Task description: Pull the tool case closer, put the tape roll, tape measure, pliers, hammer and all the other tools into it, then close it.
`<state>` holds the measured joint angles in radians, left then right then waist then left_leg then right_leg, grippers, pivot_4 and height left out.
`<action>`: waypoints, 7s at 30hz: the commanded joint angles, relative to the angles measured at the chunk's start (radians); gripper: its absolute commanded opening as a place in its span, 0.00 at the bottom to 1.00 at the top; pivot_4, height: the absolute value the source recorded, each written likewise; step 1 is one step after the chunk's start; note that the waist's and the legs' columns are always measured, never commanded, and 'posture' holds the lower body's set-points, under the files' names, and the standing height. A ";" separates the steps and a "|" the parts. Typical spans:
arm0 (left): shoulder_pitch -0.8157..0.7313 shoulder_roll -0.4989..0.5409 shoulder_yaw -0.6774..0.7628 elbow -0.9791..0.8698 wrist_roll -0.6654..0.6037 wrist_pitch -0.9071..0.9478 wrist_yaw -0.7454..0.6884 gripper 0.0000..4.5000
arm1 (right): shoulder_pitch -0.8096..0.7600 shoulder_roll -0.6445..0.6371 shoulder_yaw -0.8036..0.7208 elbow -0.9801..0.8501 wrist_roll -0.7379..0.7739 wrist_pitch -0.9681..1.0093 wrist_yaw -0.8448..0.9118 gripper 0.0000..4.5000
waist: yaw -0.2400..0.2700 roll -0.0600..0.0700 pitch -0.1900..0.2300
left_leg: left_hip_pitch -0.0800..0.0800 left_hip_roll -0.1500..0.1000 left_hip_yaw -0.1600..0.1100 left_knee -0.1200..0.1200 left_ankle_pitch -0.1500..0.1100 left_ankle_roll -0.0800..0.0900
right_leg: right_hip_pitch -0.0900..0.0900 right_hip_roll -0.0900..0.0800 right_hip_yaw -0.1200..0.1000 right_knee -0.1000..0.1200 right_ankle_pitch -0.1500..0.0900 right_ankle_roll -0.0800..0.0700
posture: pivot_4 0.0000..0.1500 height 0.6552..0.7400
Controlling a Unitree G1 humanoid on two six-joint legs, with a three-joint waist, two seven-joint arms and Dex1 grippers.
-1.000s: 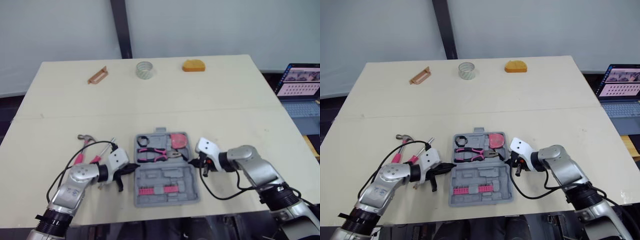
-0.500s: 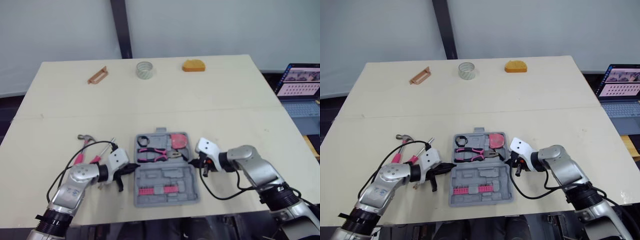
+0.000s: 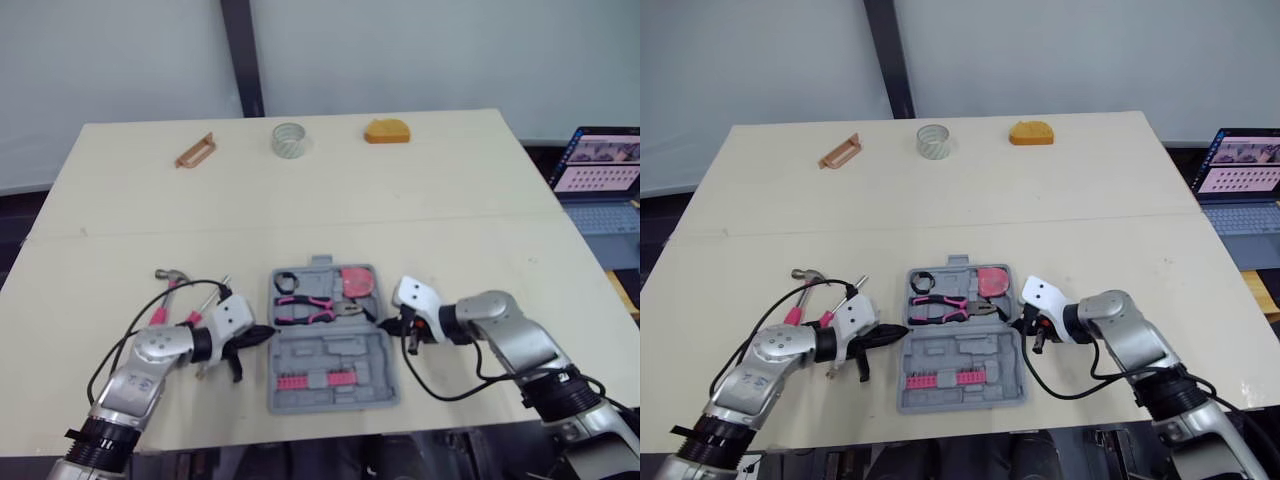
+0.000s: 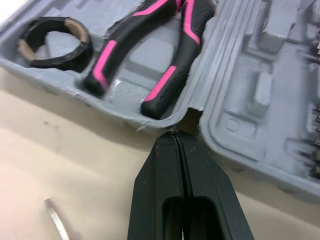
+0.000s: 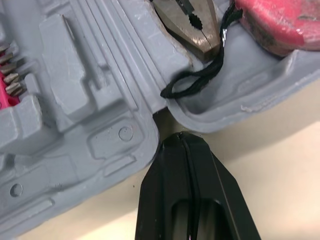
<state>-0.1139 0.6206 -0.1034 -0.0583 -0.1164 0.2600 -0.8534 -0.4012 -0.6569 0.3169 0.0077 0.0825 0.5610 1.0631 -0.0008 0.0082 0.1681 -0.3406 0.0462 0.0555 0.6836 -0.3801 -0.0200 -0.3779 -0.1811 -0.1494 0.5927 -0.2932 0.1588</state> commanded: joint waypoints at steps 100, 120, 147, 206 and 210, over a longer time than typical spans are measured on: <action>0.334 0.205 0.871 0.208 -0.332 -0.024 0.028 1.00 | 0.158 -0.160 -0.627 0.161 0.370 -0.122 -0.074 0.99 | -0.001 -0.002 0.006 | -0.013 -0.014 -0.023 -0.003 0.011 0.002 | 0.003 -0.015 -0.022 -0.002 0.001 0.002 | 1.00 1.00; 0.315 0.187 0.482 -0.162 -0.325 0.088 -0.087 1.00 | 0.124 -0.145 -0.405 -0.283 0.525 0.145 -0.009 0.99 | 0.000 -0.002 0.006 | -0.012 -0.013 -0.021 -0.003 0.010 0.002 | 0.001 -0.013 -0.017 -0.001 0.001 0.002 | 1.00 1.00; 0.381 -0.070 0.232 -0.301 -0.074 0.090 0.297 1.00 | 0.002 -0.107 -0.213 -0.385 0.447 0.045 0.011 0.99 | 0.004 -0.004 0.007 | -0.012 -0.013 -0.020 -0.002 0.010 0.002 | 0.001 -0.013 -0.014 -0.001 0.002 0.002 | 1.00 1.00; 0.394 -0.140 0.207 -0.197 -0.045 0.095 0.358 0.01 | 0.000 -0.164 -0.187 -0.438 0.467 0.039 0.133 1.00 | 0.025 -0.004 0.006 | -0.011 -0.013 -0.019 -0.001 0.010 0.002 | 0.002 -0.013 -0.013 -0.001 0.002 0.002 | 1.00 1.00; 0.383 -0.134 0.201 -0.187 -0.043 0.074 0.345 0.01 | -0.006 -0.157 -0.197 -0.435 0.479 0.040 0.130 1.00 | 0.026 -0.004 0.006 | -0.011 -0.013 -0.019 -0.001 0.010 0.002 | 0.002 -0.013 -0.013 -0.001 0.002 0.002 | 1.00 1.00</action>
<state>0.2599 0.4854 0.1182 -0.2671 -0.1688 0.3344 -0.4974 -0.3882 -0.8080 0.1492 -0.3924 0.5384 0.6114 1.1817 0.0252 0.0042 0.1743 -0.3515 0.0331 0.0364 0.6829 -0.3704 -0.0176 -0.3763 -0.1937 -0.1625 0.5916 -0.2915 0.1608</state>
